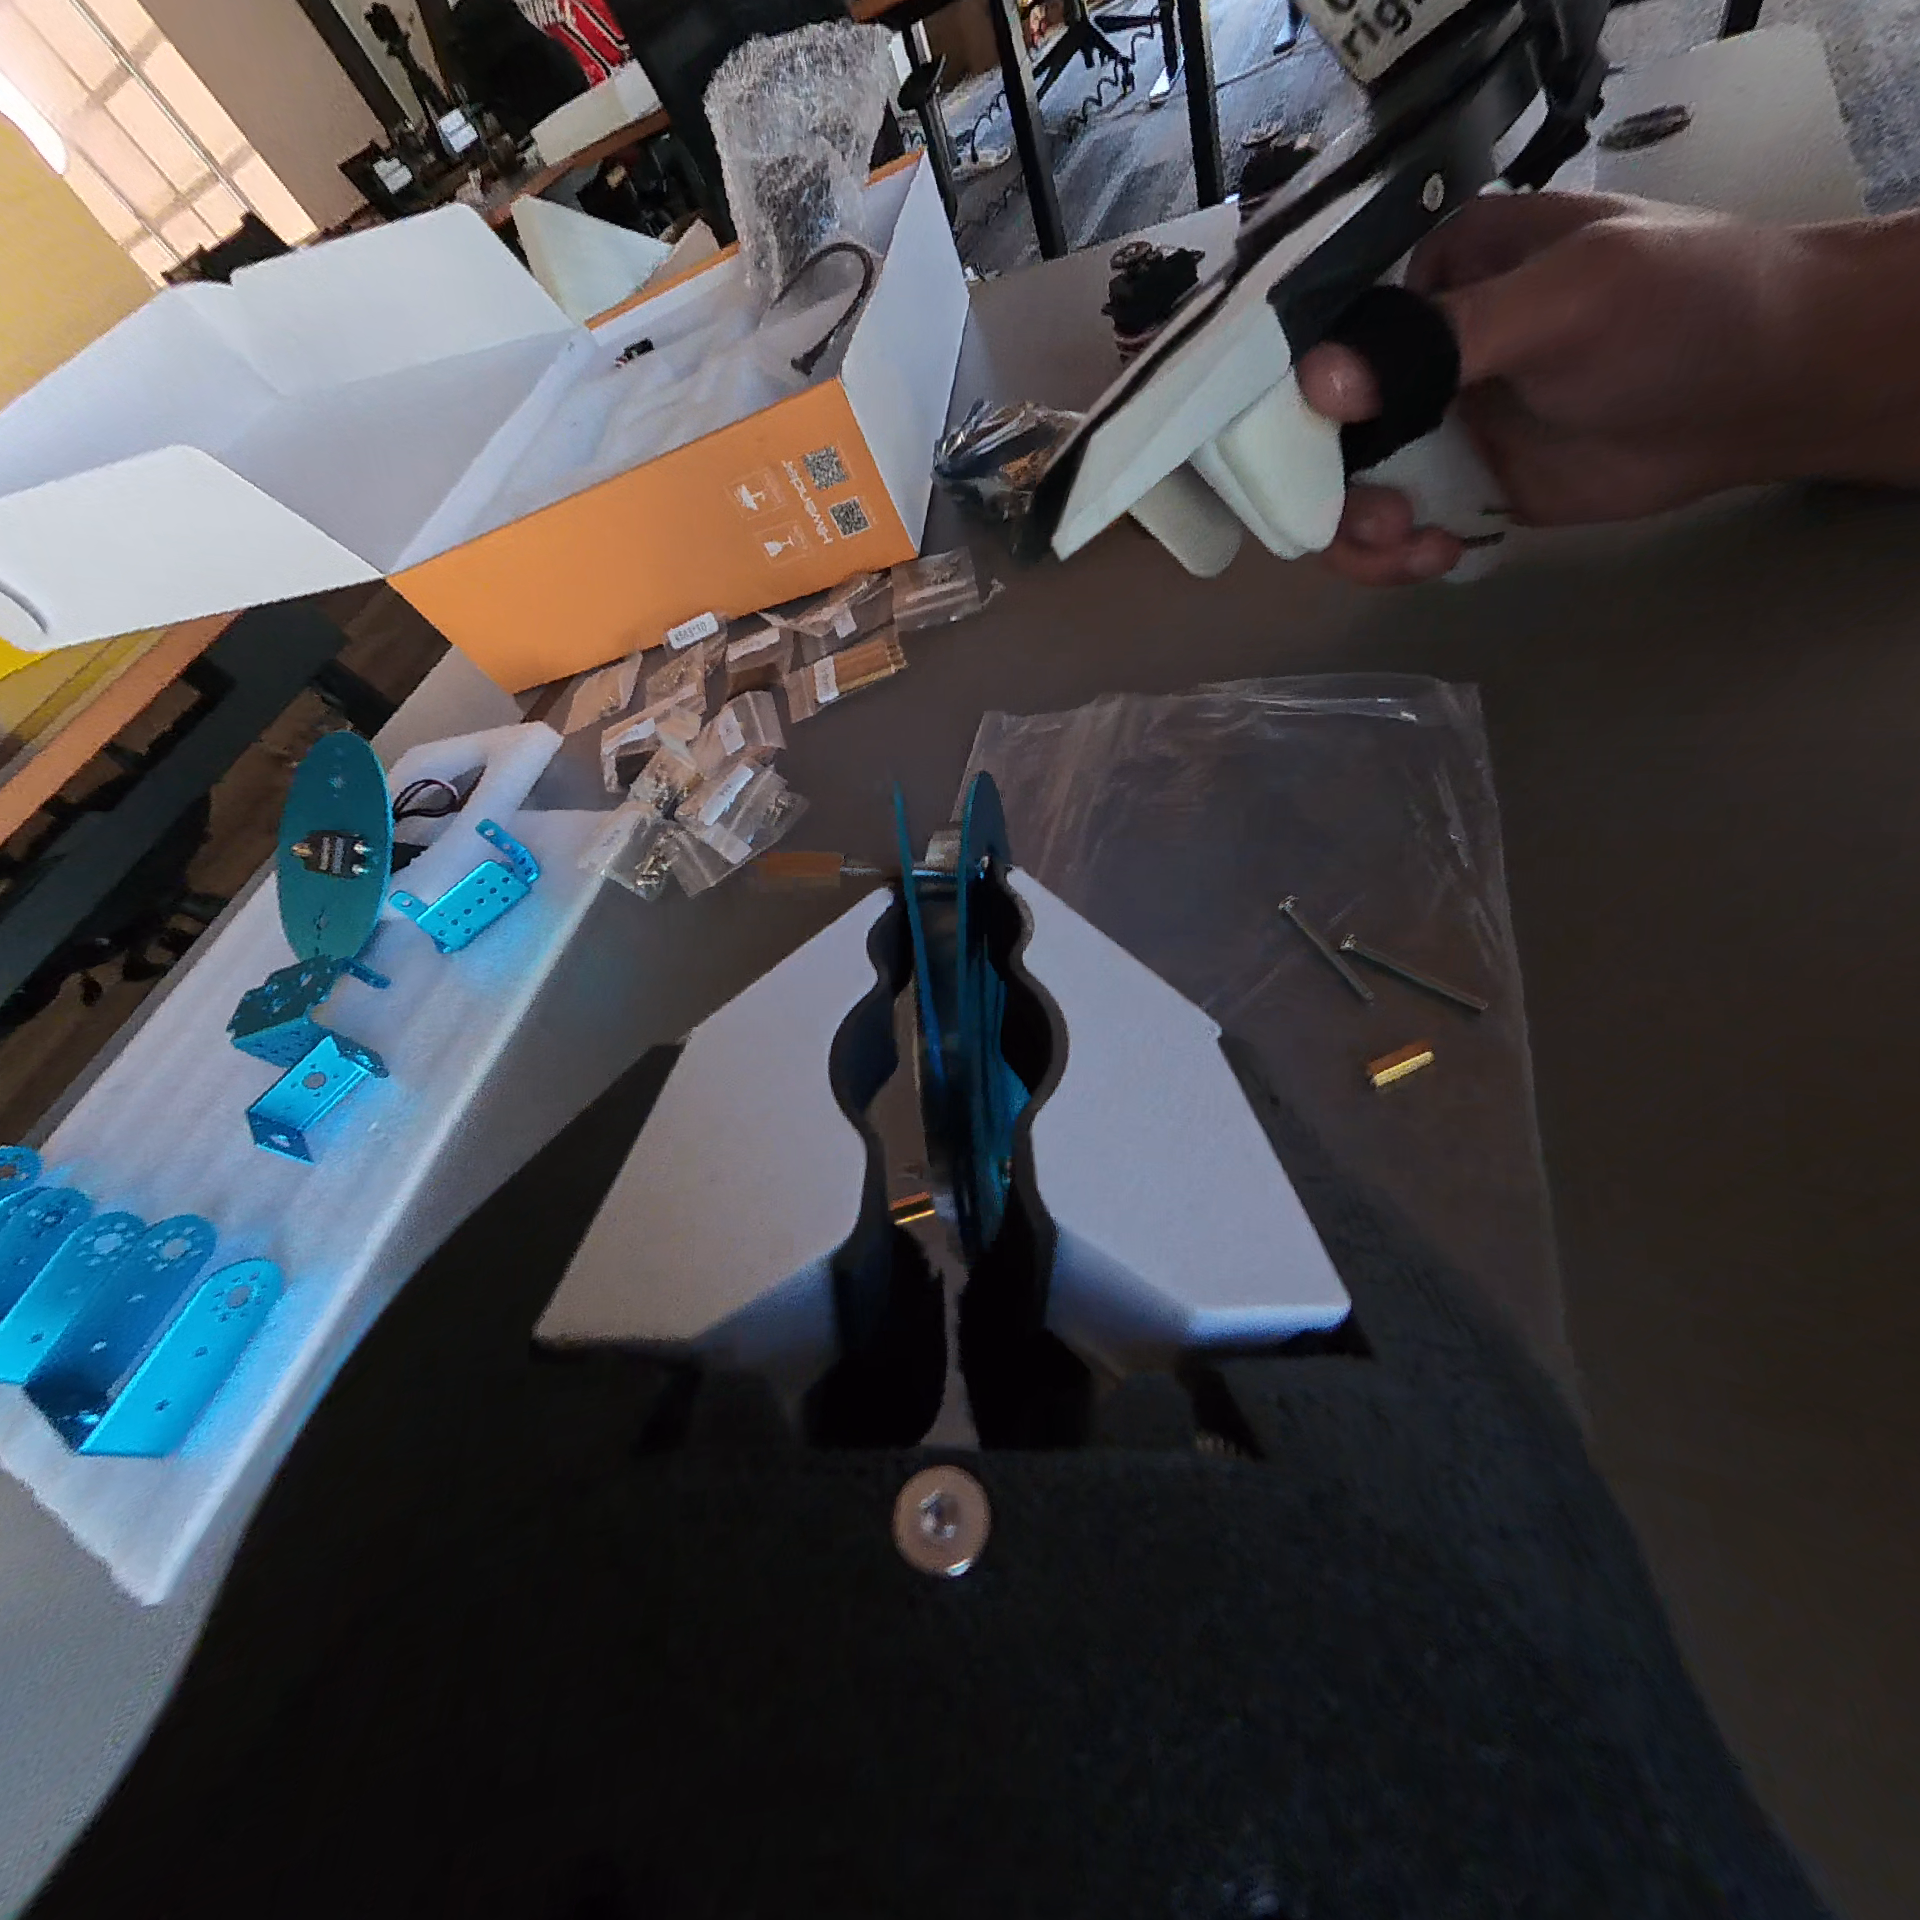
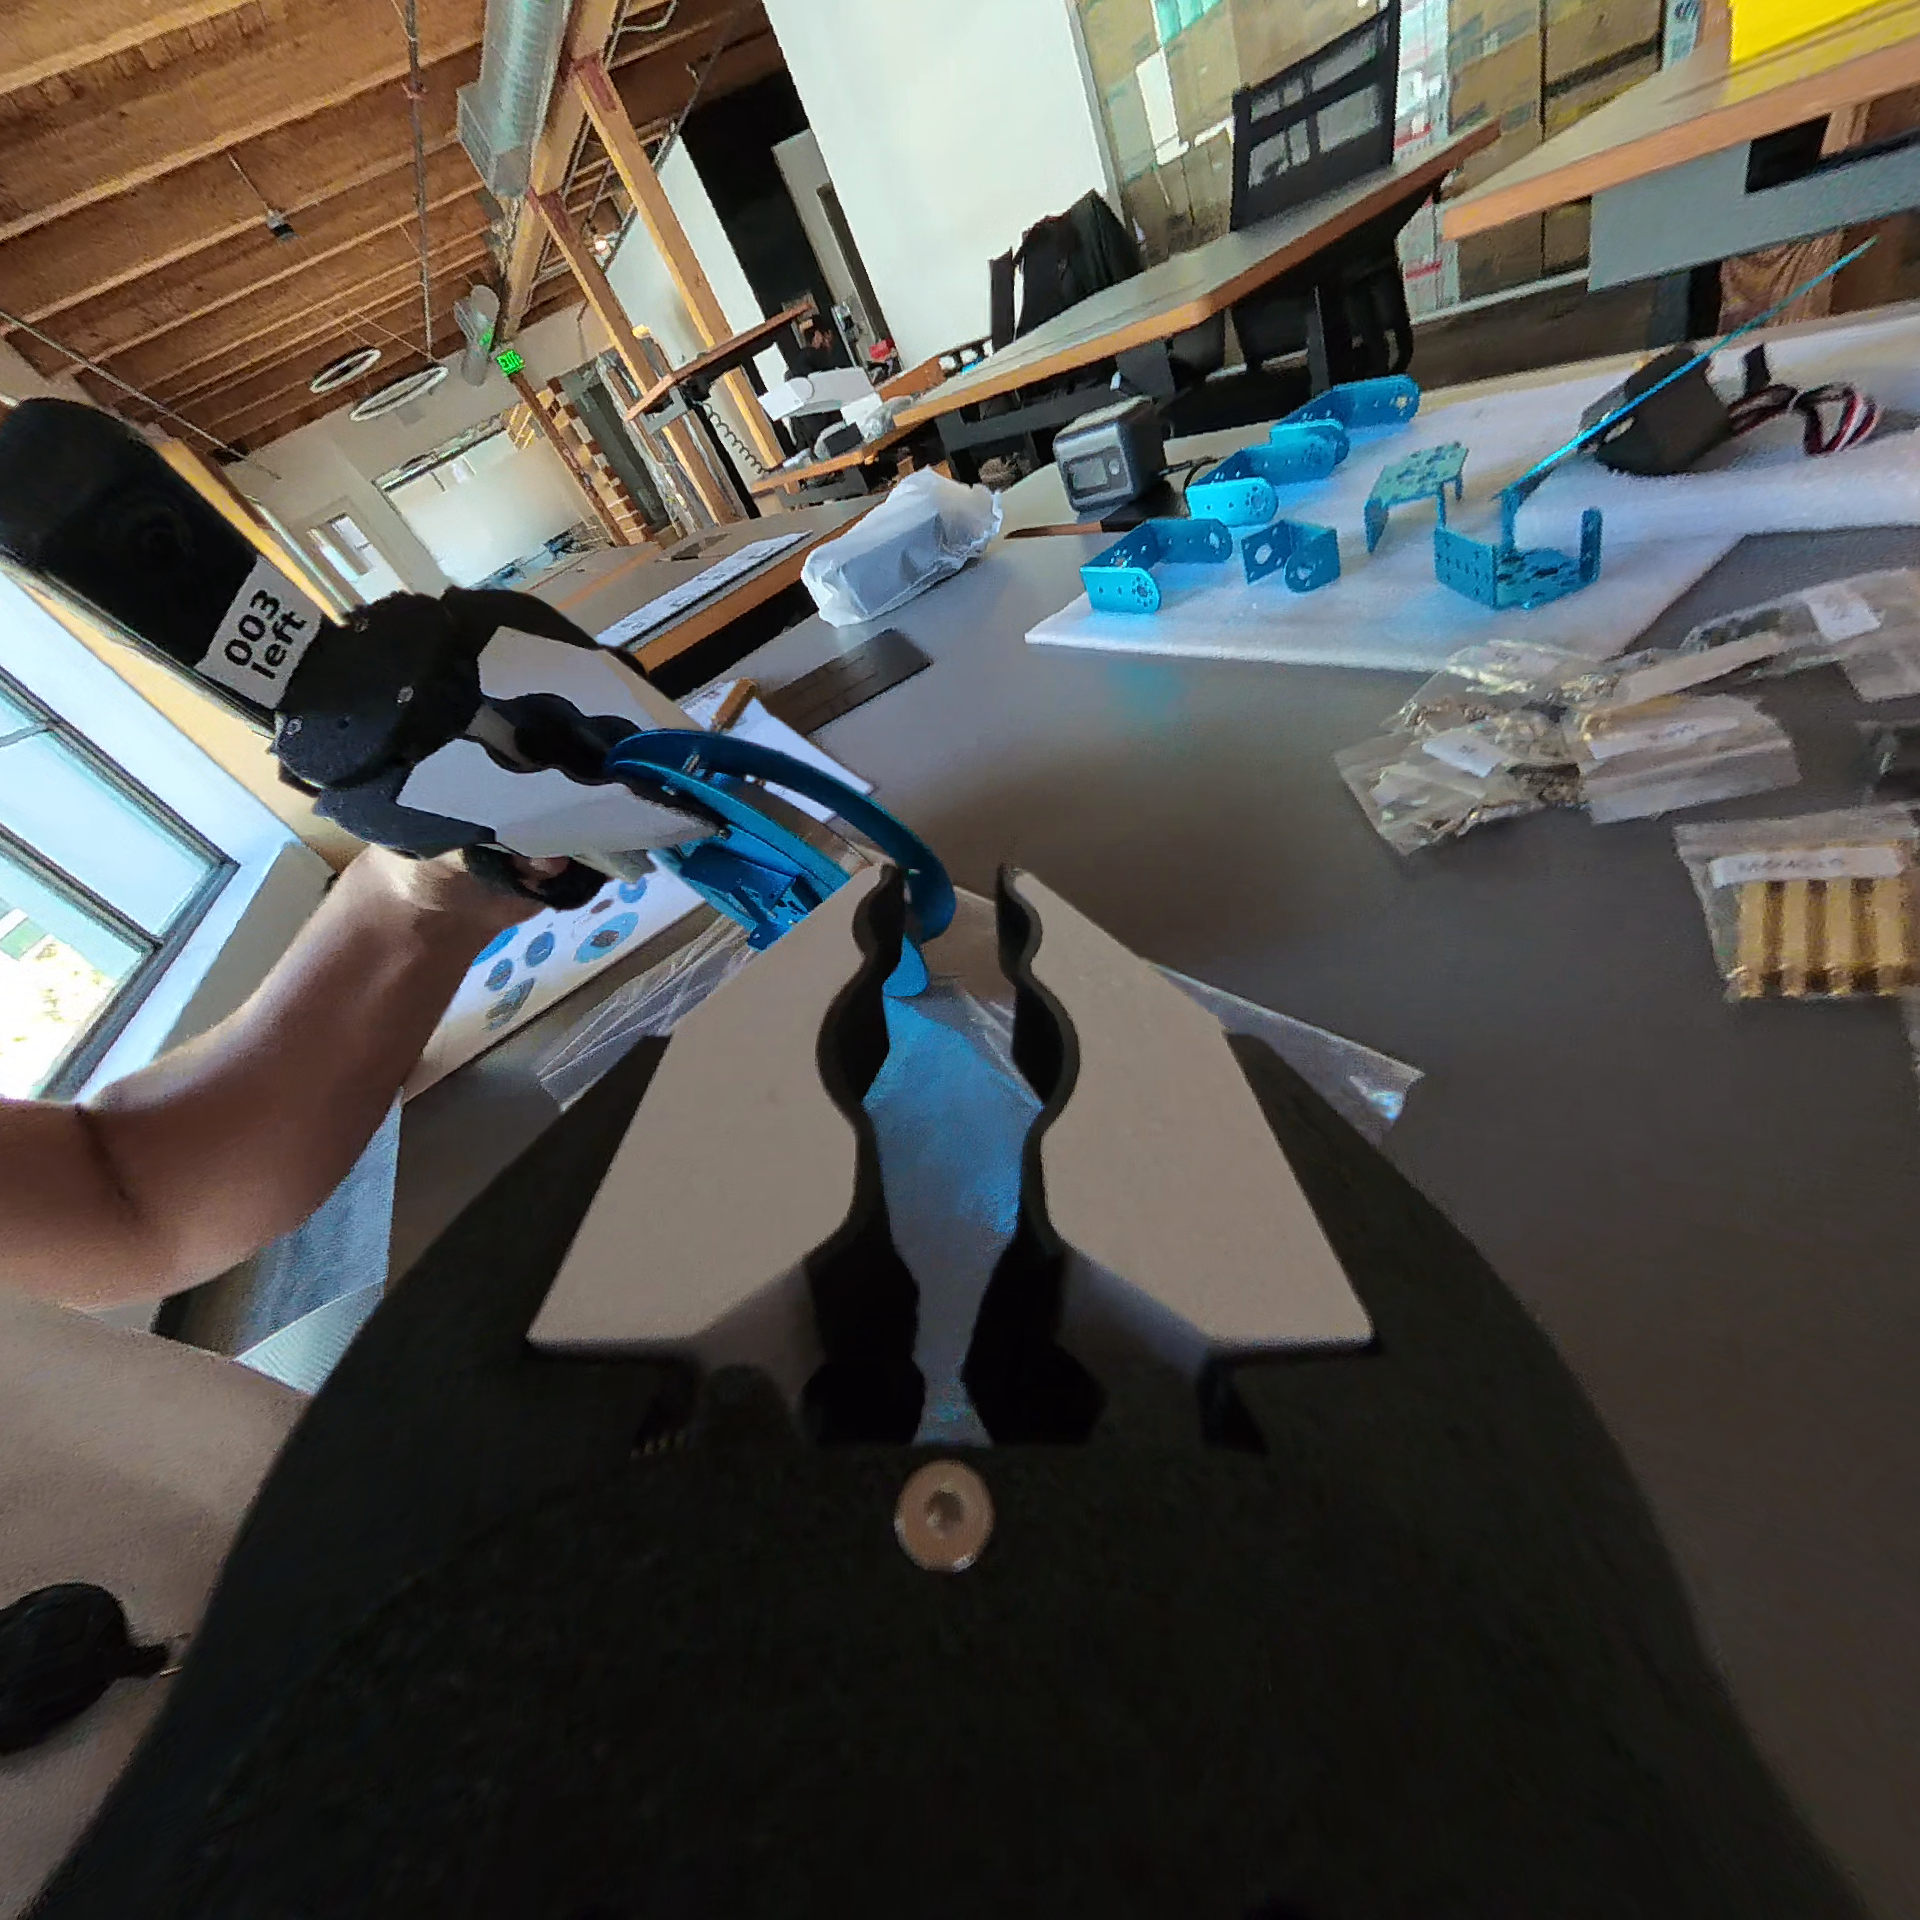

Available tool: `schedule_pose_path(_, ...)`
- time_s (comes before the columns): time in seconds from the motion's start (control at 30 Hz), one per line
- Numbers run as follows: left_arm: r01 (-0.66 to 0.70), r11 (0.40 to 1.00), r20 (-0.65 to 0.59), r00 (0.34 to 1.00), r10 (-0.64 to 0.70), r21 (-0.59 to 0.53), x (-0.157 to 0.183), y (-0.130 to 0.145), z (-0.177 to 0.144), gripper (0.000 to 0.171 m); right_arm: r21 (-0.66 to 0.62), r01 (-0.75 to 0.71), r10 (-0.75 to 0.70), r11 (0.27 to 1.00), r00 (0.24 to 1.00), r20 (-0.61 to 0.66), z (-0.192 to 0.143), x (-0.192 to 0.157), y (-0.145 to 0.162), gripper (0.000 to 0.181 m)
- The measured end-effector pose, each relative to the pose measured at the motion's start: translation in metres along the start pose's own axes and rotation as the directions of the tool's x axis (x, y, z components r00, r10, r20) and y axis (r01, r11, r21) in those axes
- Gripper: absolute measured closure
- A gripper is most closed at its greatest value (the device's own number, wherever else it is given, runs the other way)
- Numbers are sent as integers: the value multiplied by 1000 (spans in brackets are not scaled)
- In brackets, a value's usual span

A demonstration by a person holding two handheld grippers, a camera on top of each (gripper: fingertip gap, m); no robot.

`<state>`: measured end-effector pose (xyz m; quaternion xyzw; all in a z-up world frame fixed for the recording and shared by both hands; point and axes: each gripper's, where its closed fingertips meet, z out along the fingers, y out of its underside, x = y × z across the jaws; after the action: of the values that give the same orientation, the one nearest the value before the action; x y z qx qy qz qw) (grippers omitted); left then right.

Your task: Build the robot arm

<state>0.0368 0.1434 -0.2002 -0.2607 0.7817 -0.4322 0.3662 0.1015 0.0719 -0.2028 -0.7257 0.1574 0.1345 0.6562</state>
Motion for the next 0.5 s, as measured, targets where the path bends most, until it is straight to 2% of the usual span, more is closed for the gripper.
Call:
schedule_pose_path(0.13,35,999,12,999,-34,-10,1,0,-2,158,-15,-45,46,999,997,68,7,-12,2,165)
schedule_pose_path(0.5,67,997,2,998,-67,-47,11,8,-26,158,-122,73,-66,990,996,59,18,-18,23,164)
